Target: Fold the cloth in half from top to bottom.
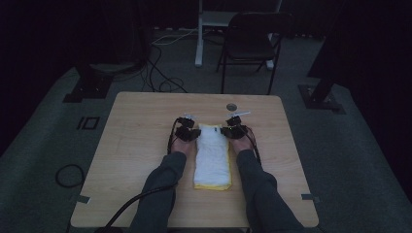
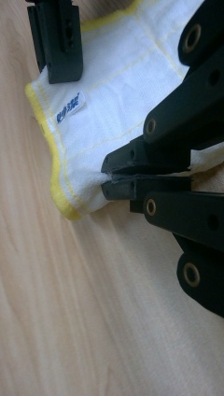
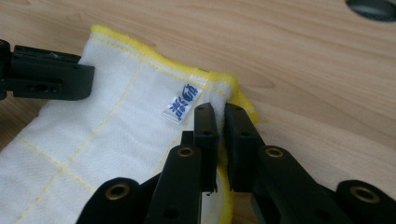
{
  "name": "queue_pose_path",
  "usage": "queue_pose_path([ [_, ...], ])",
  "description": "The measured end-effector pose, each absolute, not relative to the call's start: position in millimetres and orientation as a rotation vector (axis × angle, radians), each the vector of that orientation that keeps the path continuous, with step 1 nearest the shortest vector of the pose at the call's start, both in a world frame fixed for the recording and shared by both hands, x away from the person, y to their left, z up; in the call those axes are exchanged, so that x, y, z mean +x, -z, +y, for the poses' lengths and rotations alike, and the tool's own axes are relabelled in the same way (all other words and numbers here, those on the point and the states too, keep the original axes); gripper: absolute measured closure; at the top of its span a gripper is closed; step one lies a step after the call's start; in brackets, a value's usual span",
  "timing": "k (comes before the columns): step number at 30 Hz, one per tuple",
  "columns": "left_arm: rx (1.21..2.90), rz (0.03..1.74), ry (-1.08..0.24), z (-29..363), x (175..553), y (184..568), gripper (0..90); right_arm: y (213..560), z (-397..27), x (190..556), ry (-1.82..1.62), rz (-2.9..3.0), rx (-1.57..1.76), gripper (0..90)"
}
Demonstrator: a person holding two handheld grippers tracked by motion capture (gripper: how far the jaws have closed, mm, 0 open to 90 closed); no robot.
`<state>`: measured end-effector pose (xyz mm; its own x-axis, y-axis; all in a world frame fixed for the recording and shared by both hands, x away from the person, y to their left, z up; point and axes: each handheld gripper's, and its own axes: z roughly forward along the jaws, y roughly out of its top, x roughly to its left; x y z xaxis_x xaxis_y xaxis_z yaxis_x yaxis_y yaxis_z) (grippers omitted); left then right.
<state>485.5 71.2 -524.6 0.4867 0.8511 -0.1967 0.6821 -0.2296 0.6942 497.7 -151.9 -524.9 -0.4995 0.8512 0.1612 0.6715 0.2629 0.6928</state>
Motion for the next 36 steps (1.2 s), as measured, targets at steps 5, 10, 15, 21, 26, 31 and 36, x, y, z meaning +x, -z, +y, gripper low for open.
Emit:
queue_pose_path([
  [5, 1.97, 1.246, -0.299, 72, 486, 517, 87.5, 518, -153, 497, -1.098, 2.272, 1.404, 85.0],
  [10, 1.963, 1.223, -0.309, 73, 484, 510, 87.4, 512, -155, 495, -1.121, 2.261, 1.387, 85.0],
  [15, 1.946, 1.173, -0.321, 73, 480, 497, 87.4, 504, -161, 491, -1.171, 2.245, 1.372, 85.0],
  [21, 1.944, 1.128, -0.325, 73, 473, 487, 87.3, 497, -167, 483, -1.207, 2.236, 1.333, 84.9],
  [26, 1.937, 1.099, -0.326, 77, 464, 482, 87.3, 492, -170, 475, -1.253, 2.232, 1.318, 84.9],
  [31, 1.929, 1.074, -0.33, 79, 455, 478, 87.2, 486, -171, 464, -1.267, 2.234, 1.277, 84.8],
  [36, 1.918, 1.052, -0.325, 82, 443, 475, 87.1, 482, -171, 453, -1.278, 2.238, 1.242, 84.8],
])
